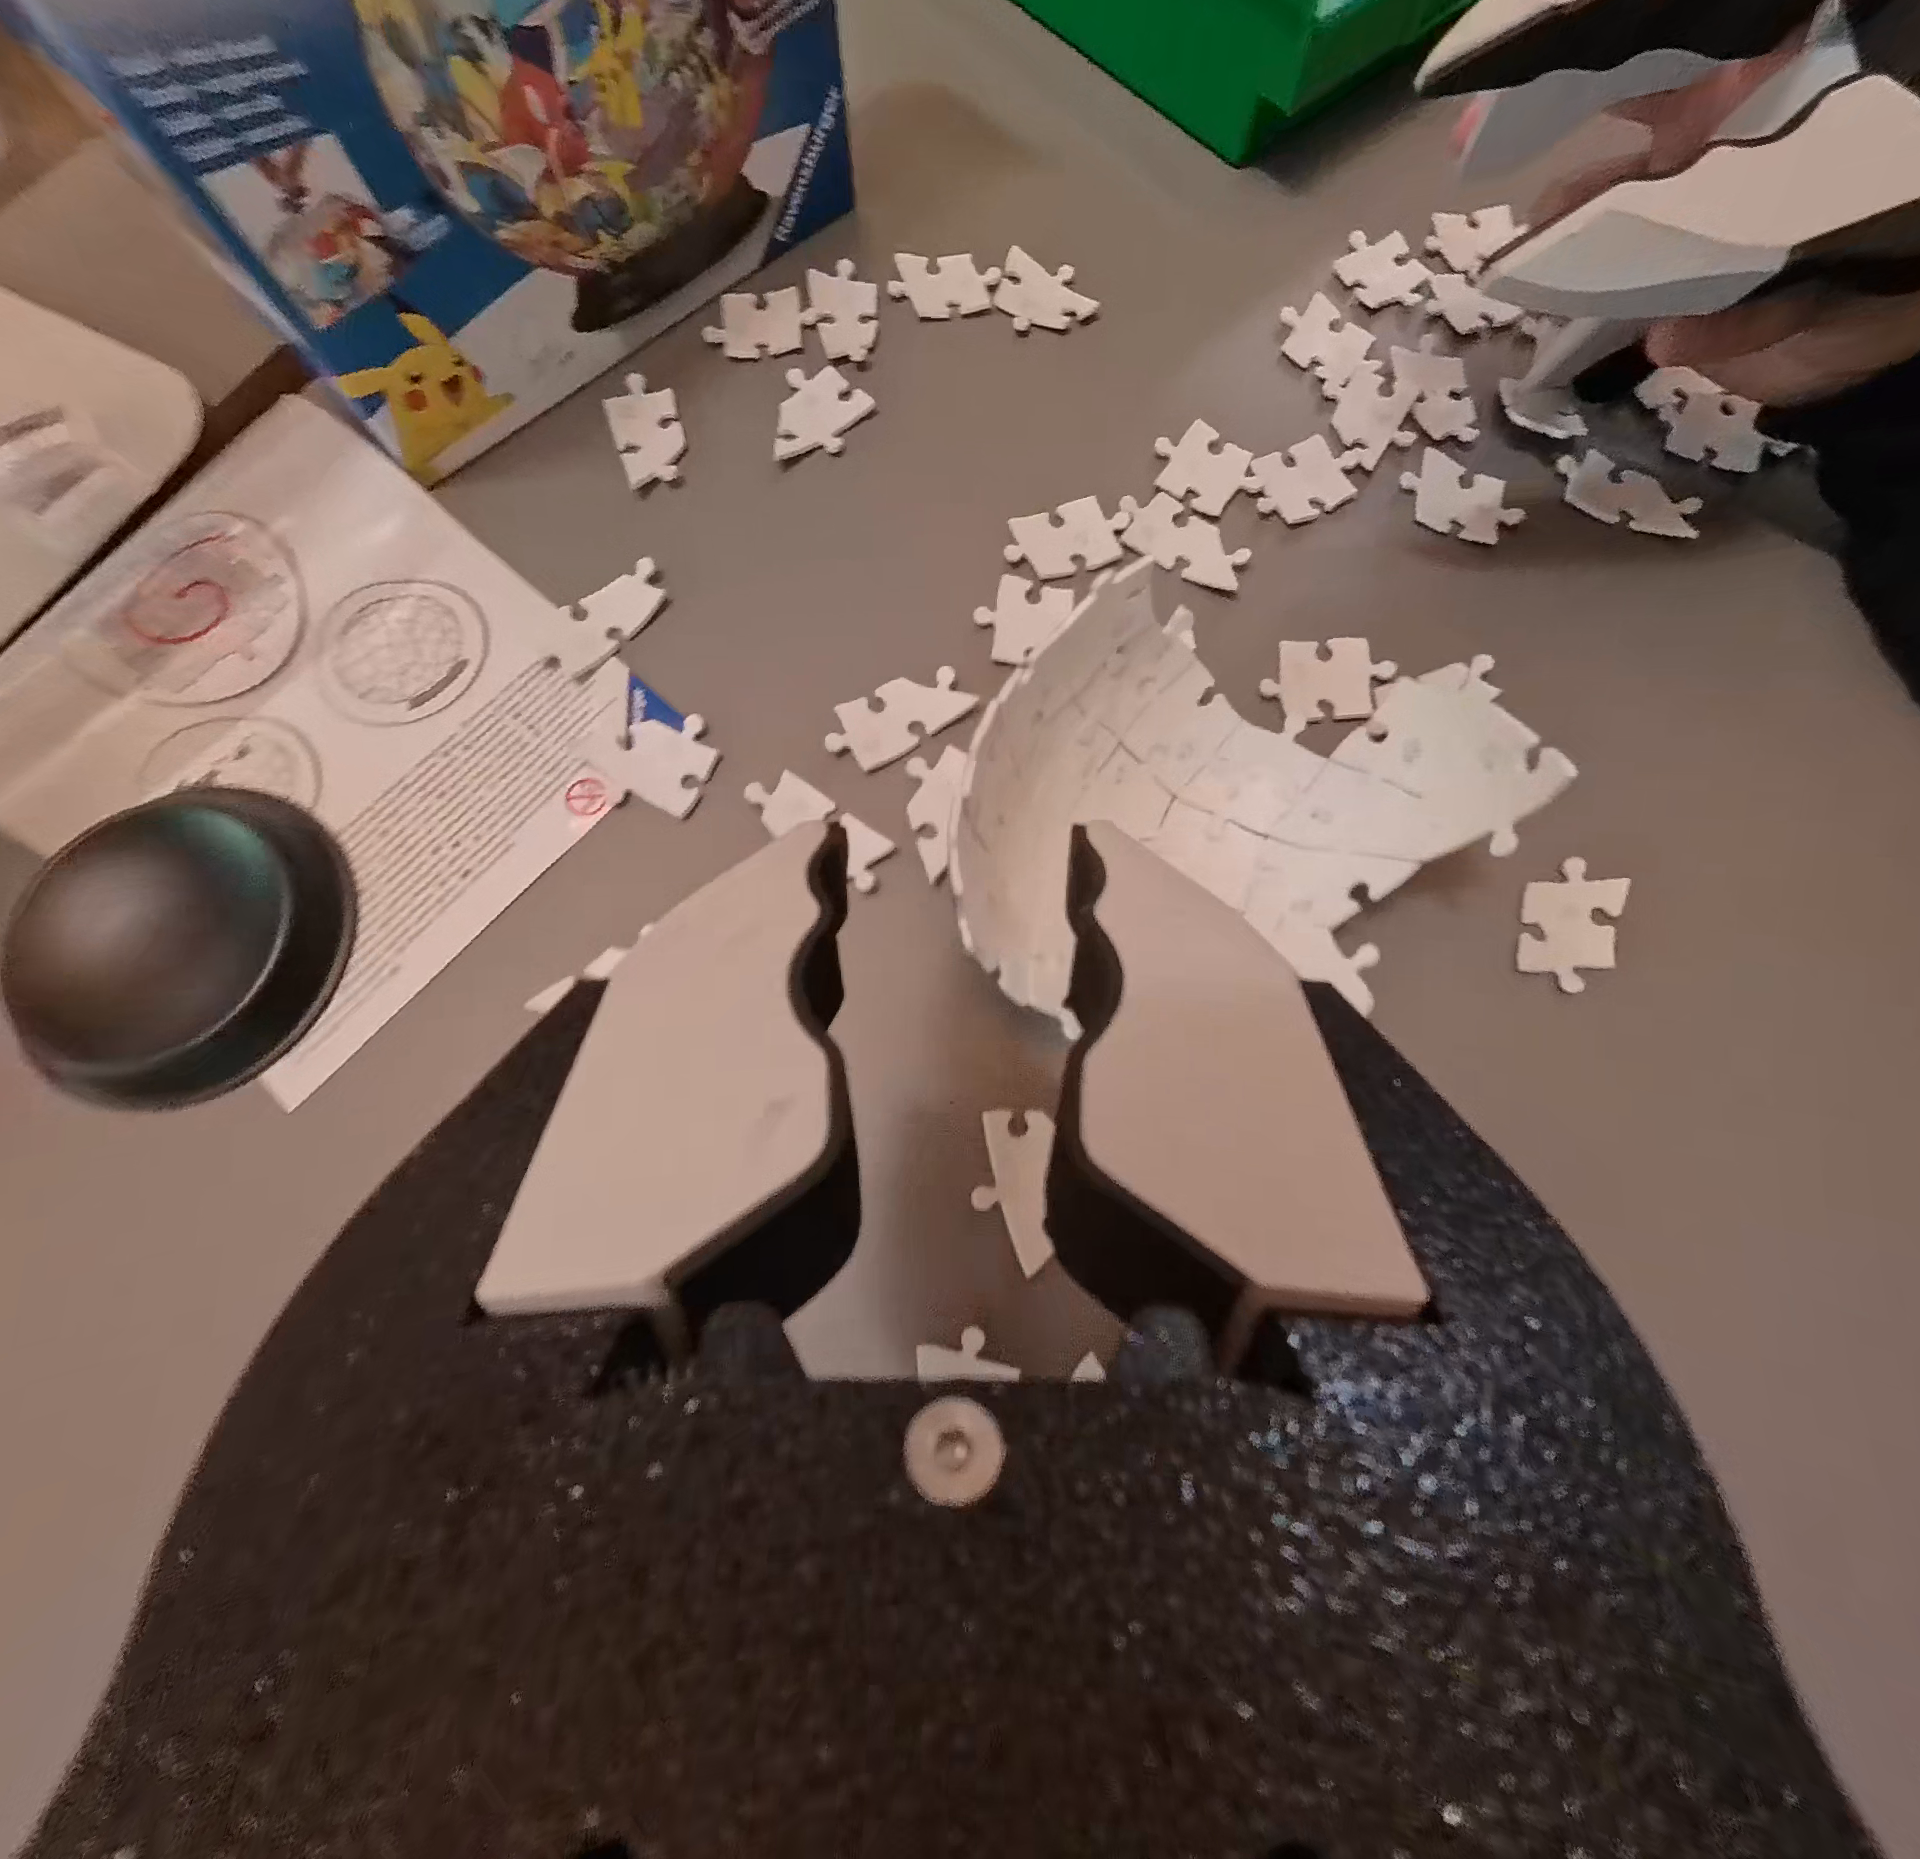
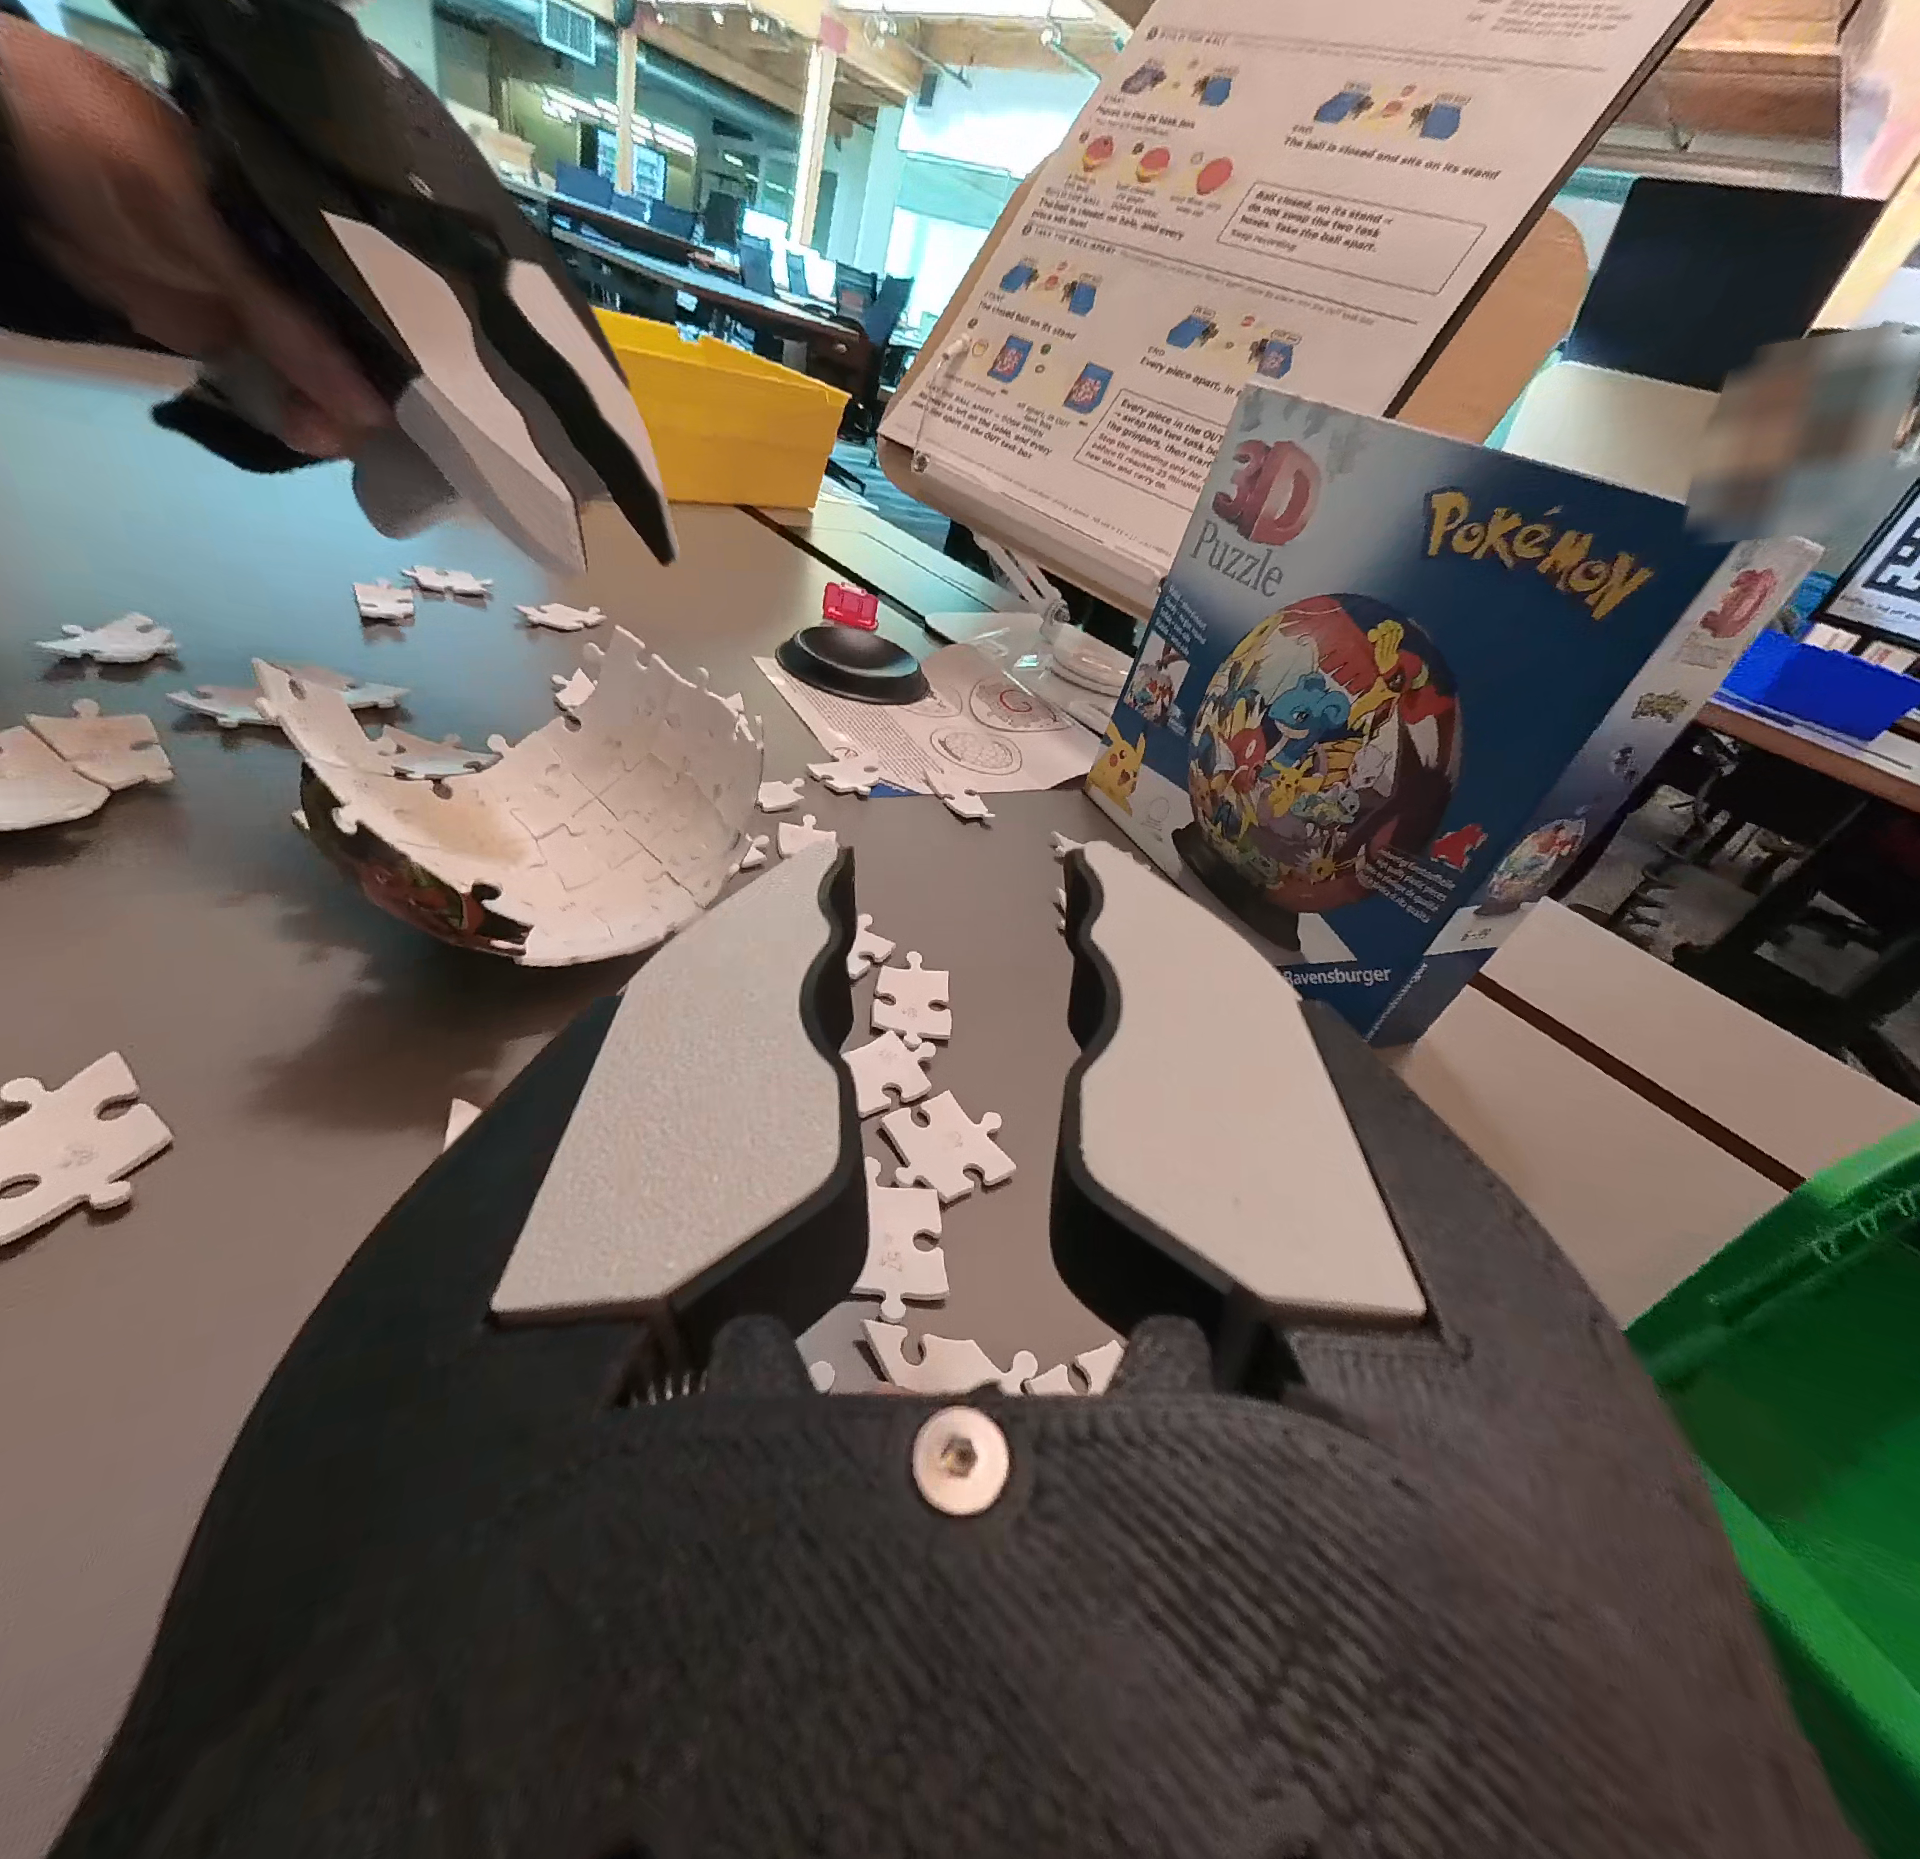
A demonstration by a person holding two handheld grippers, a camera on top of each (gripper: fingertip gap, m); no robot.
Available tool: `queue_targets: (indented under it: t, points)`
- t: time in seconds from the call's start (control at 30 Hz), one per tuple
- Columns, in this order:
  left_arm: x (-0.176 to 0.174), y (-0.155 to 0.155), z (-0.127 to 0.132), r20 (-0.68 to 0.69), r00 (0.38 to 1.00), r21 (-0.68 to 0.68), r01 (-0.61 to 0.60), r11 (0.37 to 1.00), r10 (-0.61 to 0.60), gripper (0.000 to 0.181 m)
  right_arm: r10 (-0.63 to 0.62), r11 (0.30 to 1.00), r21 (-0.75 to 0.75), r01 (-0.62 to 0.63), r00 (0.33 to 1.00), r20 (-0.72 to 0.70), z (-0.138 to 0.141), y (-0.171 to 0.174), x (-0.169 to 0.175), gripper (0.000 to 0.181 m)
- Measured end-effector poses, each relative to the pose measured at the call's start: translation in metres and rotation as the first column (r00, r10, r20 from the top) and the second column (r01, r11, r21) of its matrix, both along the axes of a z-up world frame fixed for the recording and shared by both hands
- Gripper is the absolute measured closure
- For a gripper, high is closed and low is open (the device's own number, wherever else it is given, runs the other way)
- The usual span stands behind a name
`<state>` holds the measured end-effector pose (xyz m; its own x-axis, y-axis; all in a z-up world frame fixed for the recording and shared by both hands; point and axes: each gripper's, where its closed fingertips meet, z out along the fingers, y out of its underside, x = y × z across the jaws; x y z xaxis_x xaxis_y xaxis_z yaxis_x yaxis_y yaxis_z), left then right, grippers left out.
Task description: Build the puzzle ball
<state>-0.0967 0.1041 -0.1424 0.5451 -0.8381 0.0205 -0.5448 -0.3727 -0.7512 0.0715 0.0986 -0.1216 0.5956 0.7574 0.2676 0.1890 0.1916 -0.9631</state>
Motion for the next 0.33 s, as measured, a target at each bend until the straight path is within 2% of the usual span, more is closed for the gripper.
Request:
queue_targets:
  t: [0.17, 0.33]
  points:
    - [0.009, 0.002, -0.023, -0.119, 0.987, -0.121, 0.093, 0.988, -0.107, 0.146, 0.008, 1.0, 0.001, -0.008, 1.0, -0.018, 0.002, 0.0, 0.001, 0.144]
    - [0.015, 0.002, -0.037, -0.214, 0.947, -0.257, 0.182, 0.949, -0.24, 0.145, 0.041, 0.999, 0.016, -0.042, 0.998, 0.053, -0.005, -0.004, -0.009, 0.143]
